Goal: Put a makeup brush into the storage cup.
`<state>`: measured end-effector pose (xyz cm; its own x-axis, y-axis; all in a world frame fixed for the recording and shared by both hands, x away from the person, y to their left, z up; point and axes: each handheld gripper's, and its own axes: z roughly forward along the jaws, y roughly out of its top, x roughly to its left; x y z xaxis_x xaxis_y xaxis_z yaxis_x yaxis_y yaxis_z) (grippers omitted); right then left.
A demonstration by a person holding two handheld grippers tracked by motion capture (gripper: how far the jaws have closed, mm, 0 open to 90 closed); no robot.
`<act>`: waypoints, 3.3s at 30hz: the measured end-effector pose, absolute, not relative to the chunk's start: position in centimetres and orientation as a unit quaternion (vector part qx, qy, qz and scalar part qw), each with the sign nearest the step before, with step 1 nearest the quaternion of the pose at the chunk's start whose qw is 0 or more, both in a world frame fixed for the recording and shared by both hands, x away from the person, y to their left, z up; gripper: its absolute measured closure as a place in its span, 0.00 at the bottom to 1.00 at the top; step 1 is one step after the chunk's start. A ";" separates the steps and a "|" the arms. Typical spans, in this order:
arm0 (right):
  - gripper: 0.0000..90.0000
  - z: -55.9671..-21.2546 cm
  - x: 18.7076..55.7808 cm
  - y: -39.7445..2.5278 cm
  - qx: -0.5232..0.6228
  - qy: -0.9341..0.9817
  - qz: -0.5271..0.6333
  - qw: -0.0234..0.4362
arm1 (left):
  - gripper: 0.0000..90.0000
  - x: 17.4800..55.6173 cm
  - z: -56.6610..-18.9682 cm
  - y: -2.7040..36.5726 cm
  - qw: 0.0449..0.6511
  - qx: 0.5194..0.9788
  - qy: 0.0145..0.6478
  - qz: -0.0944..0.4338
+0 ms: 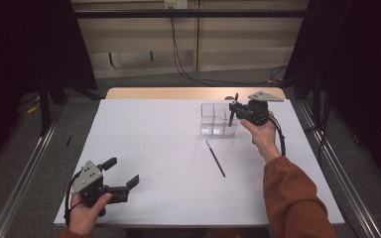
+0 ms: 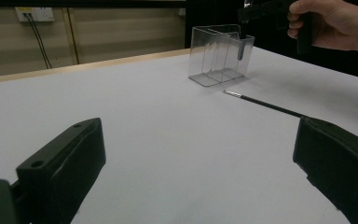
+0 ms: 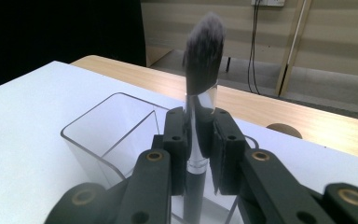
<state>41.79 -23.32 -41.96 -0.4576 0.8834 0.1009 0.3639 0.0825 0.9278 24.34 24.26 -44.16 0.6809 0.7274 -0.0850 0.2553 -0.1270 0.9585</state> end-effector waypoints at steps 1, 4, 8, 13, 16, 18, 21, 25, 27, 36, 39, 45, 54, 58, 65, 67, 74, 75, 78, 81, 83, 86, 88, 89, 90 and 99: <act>0.87 -42.0 41.8 -23.3 0.452 0.689 0.504 0.258 | 0.03 24.3 -44.2 24.3 0.566 0.720 0.342 0.209; 0.87 -41.9 41.8 -23.2 0.451 0.689 0.506 0.257 | 0.03 24.4 -44.2 24.2 0.565 0.721 0.343 0.209; 0.87 -42.1 41.8 -23.2 0.450 0.690 0.506 0.254 | 0.03 24.3 -44.2 24.3 0.565 0.722 0.340 0.209; 0.85 -42.4 41.7 -23.5 0.455 0.686 0.510 0.249 | 0.03 24.4 -44.2 24.2 0.566 0.720 0.343 0.208; 0.81 -42.4 41.6 -23.6 0.456 0.683 0.515 0.245 | 0.03 24.4 -44.2 24.2 0.565 0.721 0.342 0.209; 0.76 -42.4 41.6 -23.7 0.456 0.683 0.516 0.243 | 0.03 24.4 -44.2 24.2 0.564 0.721 0.342 0.210; 0.62 -42.4 41.5 -23.9 0.464 0.677 0.516 0.243 | 0.03 24.4 -44.2 24.2 0.566 0.720 0.343 0.209; 0.46 -42.4 41.2 -24.2 0.464 0.675 0.521 0.241 | 0.03 24.4 -44.2 24.3 0.566 0.720 0.343 0.209; 0.40 -42.4 41.1 -24.4 0.464 0.673 0.523 0.241 | 0.03 24.4 -44.2 24.3 0.566 0.720 0.343 0.208; 0.16 -42.2 40.0 -25.0 0.464 0.664 0.529 0.254 | 0.03 24.4 -44.1 24.3 0.569 0.718 0.341 0.210; 0.09 -42.1 39.7 -25.2 0.466 0.660 0.532 0.254 | 0.03 24.3 -44.1 24.3 0.570 0.717 0.342 0.210; 0.00 -42.1 38.8 -25.5 0.456 0.661 0.542 0.248 | 0.03 24.3 -44.1 24.4 0.569 0.717 0.344 0.210; 0.01 -42.0 37.6 -26.4 0.461 0.654 0.545 0.250 | 0.03 24.1 -44.0 24.6 0.569 0.714 0.347 0.214; 0.01 -41.8 36.9 -26.7 0.460 0.657 0.539 0.257 | 0.03 24.0 -44.0 24.8 0.568 0.714 0.348 0.217; 0.01 -42.1 35.1 -27.2 0.454 0.666 0.535 0.254 | 0.03 24.0 -44.0 24.8 0.569 0.711 0.353 0.215; 0.01 -42.2 34.6 -27.4 0.452 0.667 0.535 0.254 | 0.03 23.9 -44.0 24.9 0.570 0.711 0.352 0.214; 0.00 -42.5 32.9 -27.5 0.450 0.665 0.534 0.267 | 0.03 23.9 -43.9 24.9 0.571 0.710 0.352 0.215; 0.00 -42.5 32.7 -27.6 0.449 0.665 0.534 0.266 | 0.03 23.9 -43.9 24.9 0.571 0.709 0.353 0.216; 0.00 -42.5 31.8 -27.8 0.451 0.663 0.534 0.268 | 0.03 23.8 -43.9 25.0 0.573 0.708 0.354 0.214; 0.00 -42.6 31.0 -28.1 0.454 0.659 0.537 0.268 | 0.03 23.8 -43.9 25.0 0.571 0.710 0.351 0.215; 0.00 -42.7 30.4 -28.3 0.453 0.661 0.536 0.264 | 0.03 23.8 -43.9 25.0 0.572 0.709 0.351 0.216; 0.00 -42.8 29.5 -28.6 0.452 0.657 0.540 0.270 | 0.03 23.8 -43.9 25.0 0.572 0.708 0.352 0.217; 0.00 -43.0 29.0 -28.7 0.452 0.659 0.538 0.268 | 0.03 23.8 -43.9 25.0 0.572 0.708 0.351 0.217; 0.00 -43.2 28.7 -28.7 0.453 0.660 0.537 0.265 | 0.03 23.8 -43.9 25.0 0.573 0.708 0.352 0.217; 0.00 -43.3 28.5 -28.7 0.452 0.661 0.538 0.264 | 0.03 23.8 -43.9 25.0 0.573 0.708 0.352 0.217; 0.00 -43.9 26.5 -28.8 0.444 0.673 0.533 0.257 | 0.03 23.7 -43.9 25.2 0.571 0.709 0.351 0.220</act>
<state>26.52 -28.80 -43.88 -0.4733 0.8715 0.1281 0.3250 0.0376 0.9450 23.72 25.17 -43.89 0.6563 0.7493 -0.0888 0.2459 -0.1011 0.9640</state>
